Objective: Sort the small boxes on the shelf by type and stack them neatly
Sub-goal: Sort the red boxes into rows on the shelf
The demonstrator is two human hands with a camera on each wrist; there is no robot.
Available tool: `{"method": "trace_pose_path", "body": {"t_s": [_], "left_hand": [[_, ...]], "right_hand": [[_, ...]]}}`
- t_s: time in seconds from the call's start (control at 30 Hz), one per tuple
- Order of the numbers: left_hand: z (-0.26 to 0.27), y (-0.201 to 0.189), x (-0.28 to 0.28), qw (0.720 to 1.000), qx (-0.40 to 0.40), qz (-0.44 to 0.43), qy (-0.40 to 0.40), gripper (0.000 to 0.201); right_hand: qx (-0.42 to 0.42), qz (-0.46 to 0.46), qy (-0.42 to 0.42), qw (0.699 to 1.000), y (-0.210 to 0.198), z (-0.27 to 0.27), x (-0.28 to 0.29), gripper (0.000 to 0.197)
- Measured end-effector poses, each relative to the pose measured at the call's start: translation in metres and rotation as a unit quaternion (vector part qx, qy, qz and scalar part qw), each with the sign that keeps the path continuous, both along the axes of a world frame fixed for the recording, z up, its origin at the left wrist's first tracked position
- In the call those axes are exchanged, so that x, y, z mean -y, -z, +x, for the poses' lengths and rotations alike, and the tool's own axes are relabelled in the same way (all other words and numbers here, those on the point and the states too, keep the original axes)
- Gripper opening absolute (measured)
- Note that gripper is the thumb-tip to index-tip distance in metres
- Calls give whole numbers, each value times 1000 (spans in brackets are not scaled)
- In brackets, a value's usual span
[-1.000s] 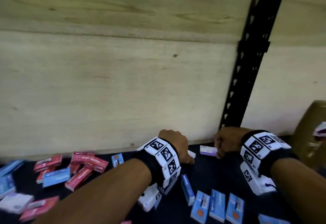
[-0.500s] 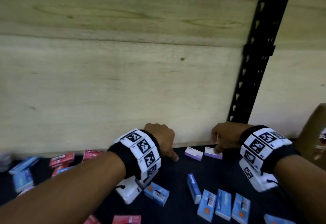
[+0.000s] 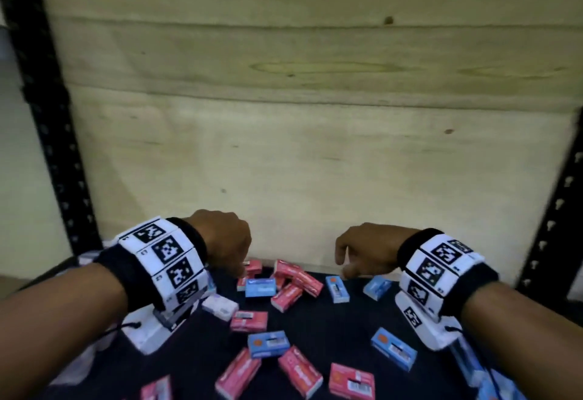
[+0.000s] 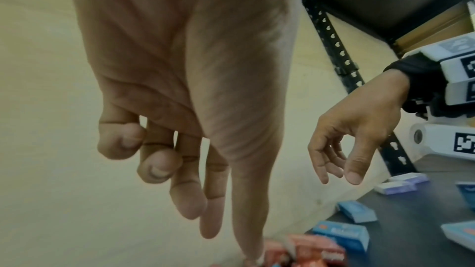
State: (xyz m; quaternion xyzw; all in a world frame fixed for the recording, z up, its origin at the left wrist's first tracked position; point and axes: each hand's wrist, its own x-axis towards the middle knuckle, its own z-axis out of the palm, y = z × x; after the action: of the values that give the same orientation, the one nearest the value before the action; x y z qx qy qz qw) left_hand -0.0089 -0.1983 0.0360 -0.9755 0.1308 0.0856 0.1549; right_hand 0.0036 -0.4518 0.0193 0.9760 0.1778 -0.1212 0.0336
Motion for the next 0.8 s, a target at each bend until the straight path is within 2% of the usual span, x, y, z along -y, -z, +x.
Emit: {"method": "trace_pose_path", "body": {"t_s": [0.17, 0.33, 0.57, 0.8], "left_hand": [[-17, 9, -57, 998, -23, -4, -51, 29], [-23, 25, -79, 997, -49, -11, -52, 32], [-23, 31, -83, 998, -58, -9, -28, 39], [-24, 38, -89, 998, -56, -10, -23, 39]], "right_hand": [[3, 32, -71, 997, 10, 8, -76, 27], [-33, 31, -117, 992, 24, 5, -133, 32], [-48, -21, -129, 990, 39, 3, -170, 53], [-40, -35, -140, 989, 37, 2, -180, 40]]}}
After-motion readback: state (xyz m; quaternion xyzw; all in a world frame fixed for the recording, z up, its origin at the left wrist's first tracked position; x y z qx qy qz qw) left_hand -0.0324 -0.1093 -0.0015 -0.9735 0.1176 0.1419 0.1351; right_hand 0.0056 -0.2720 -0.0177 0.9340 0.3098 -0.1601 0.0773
